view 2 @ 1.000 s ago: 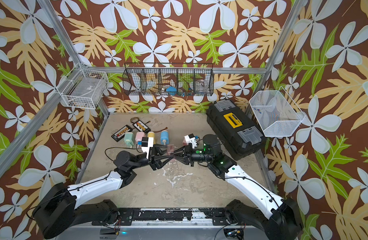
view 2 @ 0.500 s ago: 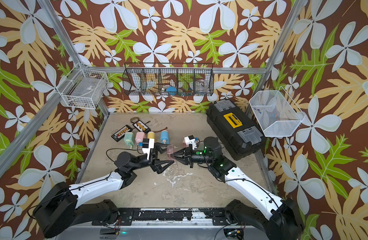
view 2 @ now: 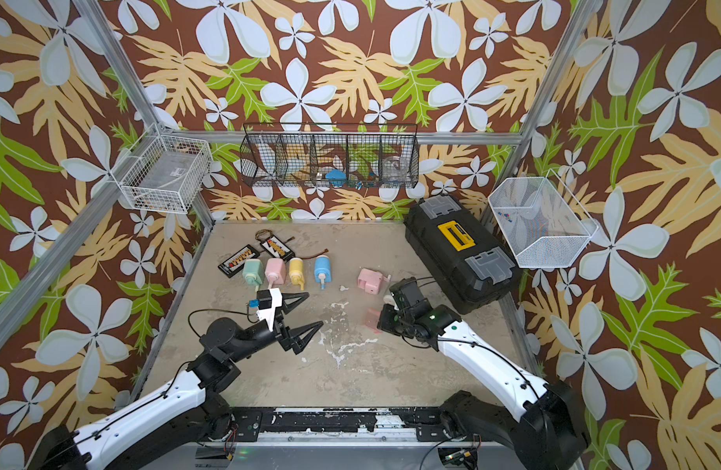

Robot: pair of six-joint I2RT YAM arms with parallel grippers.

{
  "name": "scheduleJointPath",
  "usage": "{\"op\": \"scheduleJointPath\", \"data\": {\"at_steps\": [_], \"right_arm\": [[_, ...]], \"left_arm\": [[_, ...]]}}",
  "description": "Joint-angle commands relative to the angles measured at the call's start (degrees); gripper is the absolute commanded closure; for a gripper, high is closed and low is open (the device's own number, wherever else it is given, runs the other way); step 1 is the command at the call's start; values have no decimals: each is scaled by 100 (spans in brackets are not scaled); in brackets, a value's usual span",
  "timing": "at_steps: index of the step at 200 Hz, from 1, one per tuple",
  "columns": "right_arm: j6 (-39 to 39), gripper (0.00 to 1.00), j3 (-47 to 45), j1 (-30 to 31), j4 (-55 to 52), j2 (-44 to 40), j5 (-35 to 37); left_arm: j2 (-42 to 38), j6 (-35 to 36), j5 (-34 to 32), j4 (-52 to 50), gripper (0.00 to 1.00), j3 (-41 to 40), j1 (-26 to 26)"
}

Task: Put the tray back into the pencil sharpener
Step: Place the container at the center of the board.

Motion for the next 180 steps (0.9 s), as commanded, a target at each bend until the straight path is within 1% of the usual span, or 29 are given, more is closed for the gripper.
{"op": "scheduleJointPath", "data": {"at_steps": [1, 23, 50, 71, 108, 120, 136, 148, 160, 180], "right_arm": [[-899, 100, -61, 219, -491, 360, 1366], [-1002, 100, 28, 505, -453, 881, 1815], [-1051, 100, 143, 685, -242, 1326, 1985], [-1044, 100, 72, 688, 36, 1534, 1869], [-1025, 100, -95, 695, 409, 1802, 1575], [-1010, 97, -114, 693, 444, 1872, 1530], [-967, 91, -127, 691, 433, 1917, 1493], [-928, 82, -102, 690, 392, 1899, 1453], [-875, 74, -47, 693, 287, 1782, 1453], [-799, 69, 126, 687, 14, 1419, 1514]], "left_arm": [[-216, -644, -1374, -874, 0, -13, 3], [-299, -1354, -2015, -1288, 0, 24, 5], [-242, -1796, -2171, -1445, 0, 59, 10], [-133, -1894, -2172, -1503, 0, 122, 9], [85, -1840, -2124, -1693, 0, 335, 13], [149, -1808, -2115, -1737, 0, 401, 9], [232, -1793, -2137, -1768, 0, 457, 8], [289, -1752, -2111, -1760, 0, 483, 11], [351, -1686, -2082, -1767, 0, 518, 5], [467, -1548, -2022, -1791, 0, 621, 10]]}}
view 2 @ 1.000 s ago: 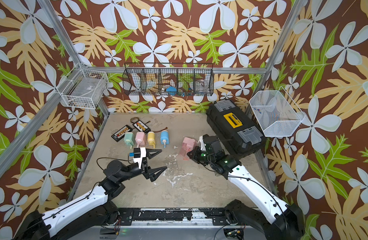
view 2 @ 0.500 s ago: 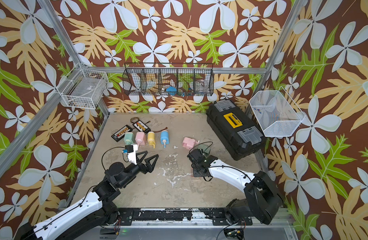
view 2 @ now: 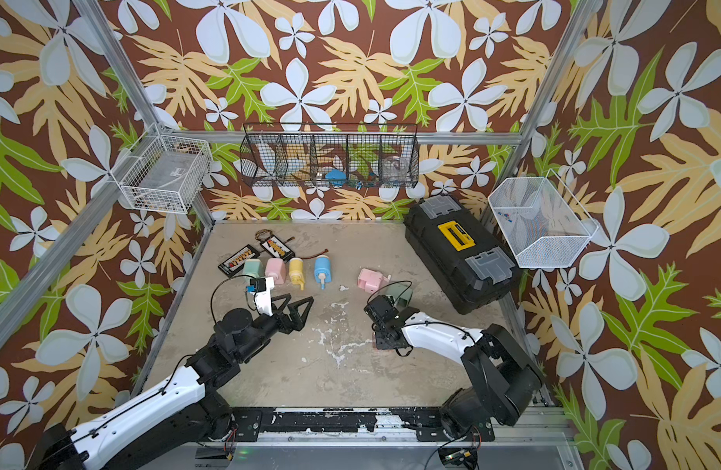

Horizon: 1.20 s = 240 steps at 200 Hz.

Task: Put the tray back into the pencil sharpener
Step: Place the container at the center of the board, then pick up the pencil sharpener from the center of the board.

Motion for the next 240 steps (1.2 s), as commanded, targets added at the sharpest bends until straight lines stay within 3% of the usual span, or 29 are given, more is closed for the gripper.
{"op": "scheduleJointPath", "data": {"at_steps": [1, 36, 65, 88, 143, 240], "right_arm": [[179, 68, 186, -9, -269, -323, 72], [254, 65, 487, -95, -545, -1362, 321], [118, 65, 488, -569, -418, -2271, 263], [4, 65, 512, -1044, -420, -2693, 18], [-3, 65, 589, -1378, -619, -2880, -238], [-39, 65, 566, -1546, -652, -2765, -510]], "left_arm": [[101, 242, 87, -59, 0, 122, 4], [720, 996, 600, 34, 2, 580, 2], [1880, 2250, 872, -228, 5, 1417, 3], [3051, 2774, 901, -637, 10, 2304, 1], [5080, 2278, 237, -311, 34, 3256, -35], [6940, 2446, 57, -20, 41, 4400, -101]]}}
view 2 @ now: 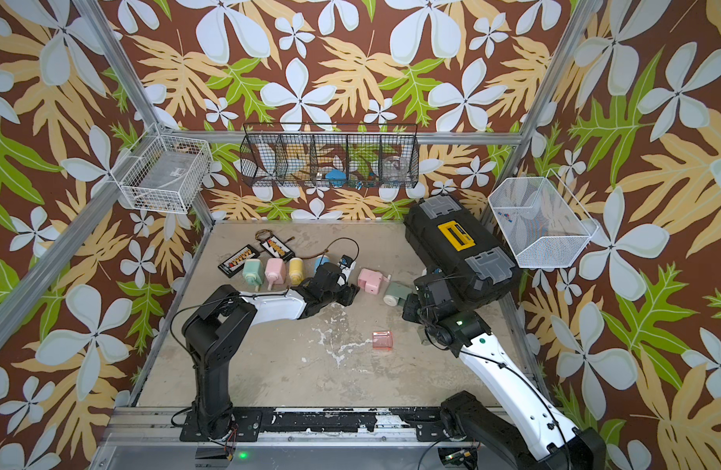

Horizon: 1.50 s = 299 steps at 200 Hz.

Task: Put the tray back into the pencil sharpener
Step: Pick up the pencil sharpener from the center of the board.

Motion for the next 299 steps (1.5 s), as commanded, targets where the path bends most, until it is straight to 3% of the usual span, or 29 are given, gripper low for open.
{"op": "scheduleJointPath", "data": {"at_steps": [1, 76, 132, 244, 299], "right_arm": [[-66, 65, 66, -36, -98, 33, -34], [-74, 65, 73, -124, -108, 42, -161], [-86, 65, 66, -169, -90, 12, -205], [-92, 65, -3, -218, -73, -64, -254], [27, 64, 2, -234, -23, -85, -471]], "left_arm": [[238, 69, -127, 148, 41, 236, -14], [915, -3, -424, -255, 51, 1098, -7], [1234, 80, -260, -261, 67, 1474, -11], [743, 395, 150, 319, 100, 919, -14], [183, -80, 225, 560, 100, 446, -5]]}}
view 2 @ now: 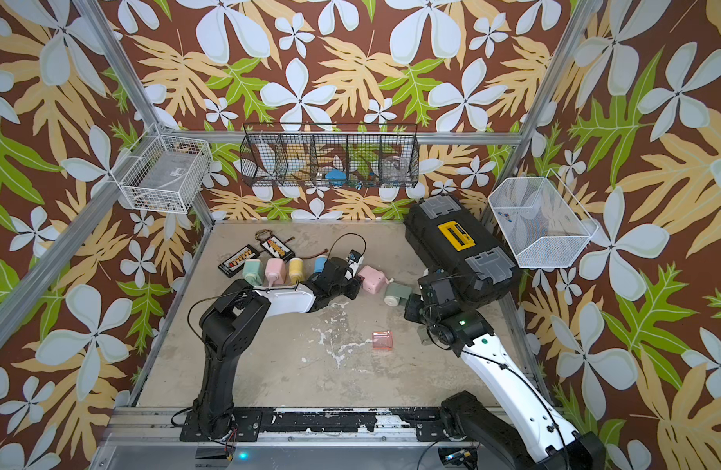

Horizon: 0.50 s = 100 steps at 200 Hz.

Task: Put the tray back into the pencil sharpener
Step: Pick up the pencil sharpener from the center of the board.

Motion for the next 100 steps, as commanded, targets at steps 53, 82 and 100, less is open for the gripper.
{"op": "scheduleJointPath", "data": {"at_steps": [53, 82, 100], "right_arm": [[949, 35, 11, -32, 1101, 257, -1578], [1491, 14, -160, -27, 2216, 719, -2310], [1616, 5, -98, -26, 2639, 1166, -2586]], "left_arm": [[-1110, -1324, 264, 667, 100, -1035, 8], [-1481, -1708, 315, 809, 100, -1455, -7], [-1642, -1877, 336, 843, 100, -1614, -2]]}}
